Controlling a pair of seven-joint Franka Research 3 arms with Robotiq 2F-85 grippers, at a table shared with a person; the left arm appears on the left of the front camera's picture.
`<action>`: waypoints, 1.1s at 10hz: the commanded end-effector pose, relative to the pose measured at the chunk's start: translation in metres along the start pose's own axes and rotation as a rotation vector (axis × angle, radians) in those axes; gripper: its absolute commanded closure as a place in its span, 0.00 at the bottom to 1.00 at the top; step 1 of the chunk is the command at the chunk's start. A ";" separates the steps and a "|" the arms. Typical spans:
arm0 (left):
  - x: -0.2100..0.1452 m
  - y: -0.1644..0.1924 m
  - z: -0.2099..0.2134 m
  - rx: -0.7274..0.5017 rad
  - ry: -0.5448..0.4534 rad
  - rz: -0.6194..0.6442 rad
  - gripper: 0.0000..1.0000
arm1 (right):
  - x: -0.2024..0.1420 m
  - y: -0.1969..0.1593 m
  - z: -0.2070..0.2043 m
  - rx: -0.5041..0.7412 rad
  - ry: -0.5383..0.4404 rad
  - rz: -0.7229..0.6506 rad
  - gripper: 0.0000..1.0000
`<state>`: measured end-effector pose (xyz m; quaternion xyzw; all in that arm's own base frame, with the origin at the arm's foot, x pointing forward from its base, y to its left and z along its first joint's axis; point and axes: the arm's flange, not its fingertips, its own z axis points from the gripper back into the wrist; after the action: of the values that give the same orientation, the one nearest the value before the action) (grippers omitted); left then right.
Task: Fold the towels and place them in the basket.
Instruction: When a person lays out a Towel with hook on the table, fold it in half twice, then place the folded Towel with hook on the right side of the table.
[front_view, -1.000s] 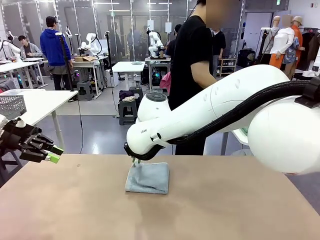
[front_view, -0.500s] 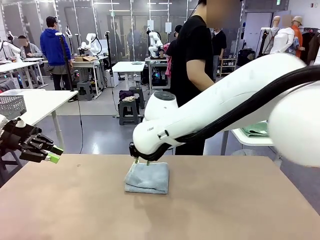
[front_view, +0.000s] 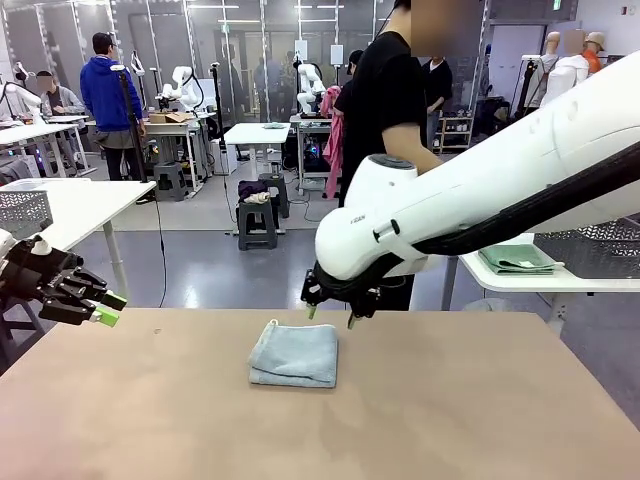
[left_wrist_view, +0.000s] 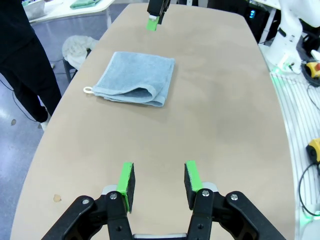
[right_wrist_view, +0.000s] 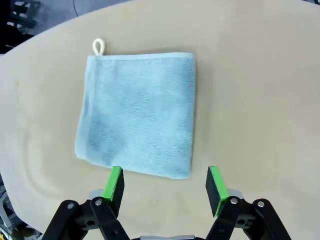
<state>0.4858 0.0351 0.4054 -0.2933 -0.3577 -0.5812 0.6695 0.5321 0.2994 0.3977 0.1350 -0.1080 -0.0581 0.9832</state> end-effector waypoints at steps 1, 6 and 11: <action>0.002 -0.001 0.002 0.004 -0.004 -0.007 0.48 | -0.005 -0.011 -0.004 0.000 0.032 0.016 0.17; 0.002 -0.001 0.002 0.004 -0.004 -0.007 0.48 | 0.001 -0.009 -0.002 -0.006 0.011 -0.006 0.17; 0.002 -0.001 0.002 0.004 -0.004 -0.007 0.48 | 0.001 -0.009 -0.002 -0.006 0.011 -0.006 0.17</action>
<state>0.4858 0.0351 0.4054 -0.2933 -0.3577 -0.5812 0.6695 0.5330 0.2906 0.3938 0.1273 -0.0990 -0.0553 0.9854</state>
